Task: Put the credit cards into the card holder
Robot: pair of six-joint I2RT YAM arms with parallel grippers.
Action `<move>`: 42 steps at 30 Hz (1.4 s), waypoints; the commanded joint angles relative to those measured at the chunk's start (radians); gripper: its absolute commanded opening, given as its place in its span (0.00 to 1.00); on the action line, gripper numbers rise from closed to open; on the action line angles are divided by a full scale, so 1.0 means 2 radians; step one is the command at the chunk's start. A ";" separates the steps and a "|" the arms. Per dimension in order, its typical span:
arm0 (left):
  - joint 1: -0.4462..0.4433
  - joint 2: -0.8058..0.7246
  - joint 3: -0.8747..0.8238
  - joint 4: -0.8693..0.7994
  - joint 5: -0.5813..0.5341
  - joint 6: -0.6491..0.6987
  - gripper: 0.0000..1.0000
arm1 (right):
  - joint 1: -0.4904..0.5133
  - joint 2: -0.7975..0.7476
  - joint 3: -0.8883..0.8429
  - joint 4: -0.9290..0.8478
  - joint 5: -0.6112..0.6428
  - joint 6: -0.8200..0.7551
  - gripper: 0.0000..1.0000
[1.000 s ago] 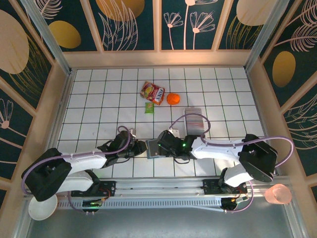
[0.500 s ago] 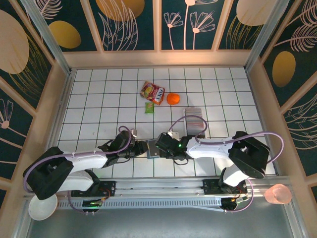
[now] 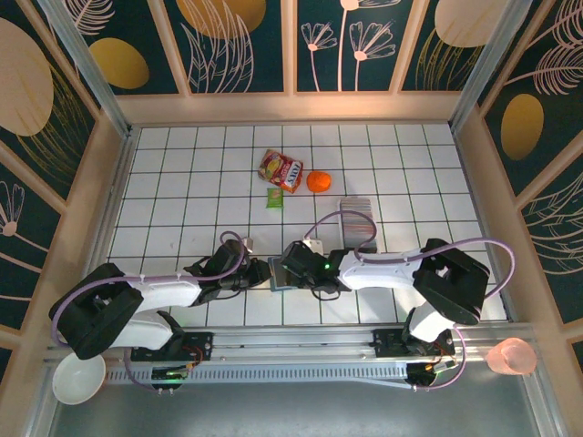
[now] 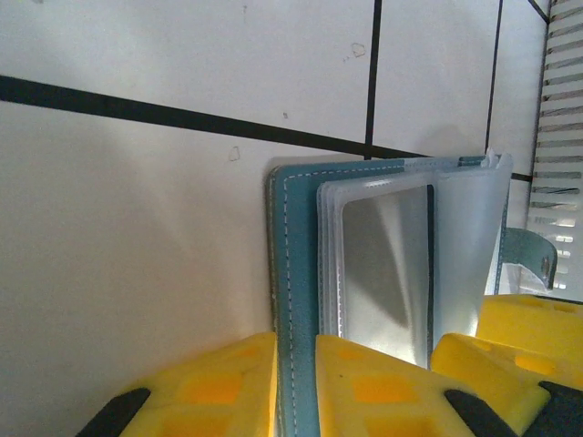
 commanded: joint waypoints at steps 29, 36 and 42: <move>-0.003 0.010 -0.008 0.019 0.005 -0.010 0.00 | 0.010 -0.006 0.020 0.055 -0.016 0.002 0.44; -0.003 0.008 -0.012 0.020 0.004 -0.011 0.00 | 0.013 -0.011 0.027 0.048 -0.010 0.003 0.43; -0.003 0.005 -0.013 0.020 0.001 -0.013 0.00 | 0.016 -0.020 0.028 0.054 -0.014 -0.002 0.43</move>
